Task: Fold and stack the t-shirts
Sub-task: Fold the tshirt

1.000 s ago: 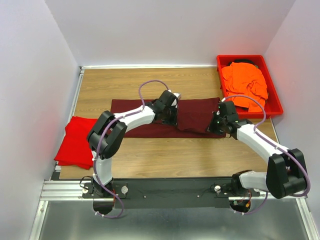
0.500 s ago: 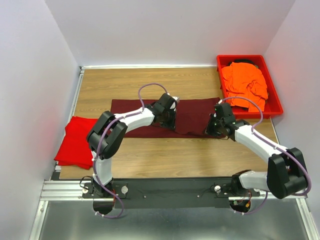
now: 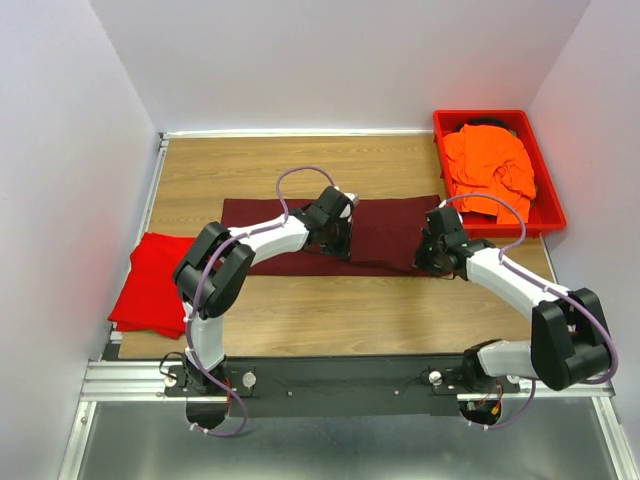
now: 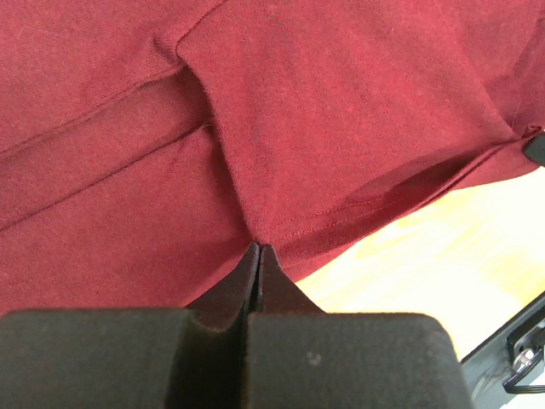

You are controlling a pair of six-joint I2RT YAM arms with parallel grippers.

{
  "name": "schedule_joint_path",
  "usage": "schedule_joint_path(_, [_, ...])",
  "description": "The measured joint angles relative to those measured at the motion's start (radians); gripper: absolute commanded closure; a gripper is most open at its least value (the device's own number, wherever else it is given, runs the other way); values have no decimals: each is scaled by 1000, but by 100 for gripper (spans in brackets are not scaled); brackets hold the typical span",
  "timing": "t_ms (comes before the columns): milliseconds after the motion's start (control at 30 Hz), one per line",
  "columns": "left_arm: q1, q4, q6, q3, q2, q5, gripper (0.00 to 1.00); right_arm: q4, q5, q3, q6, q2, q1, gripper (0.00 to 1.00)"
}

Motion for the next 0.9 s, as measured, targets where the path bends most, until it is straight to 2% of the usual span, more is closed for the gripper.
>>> schedule_joint_path(400, [16, -15, 11, 16, 0, 7, 99, -1, 65, 61, -7, 19, 0, 98])
schedule_joint_path(533, [30, -24, 18, 40, 0, 15, 93, 2, 86, 103, -15, 45, 0, 98])
schedule_joint_path(900, [83, -56, 23, 192, 46, 63, 91, 6, 148, 139, -26, 115, 2, 98])
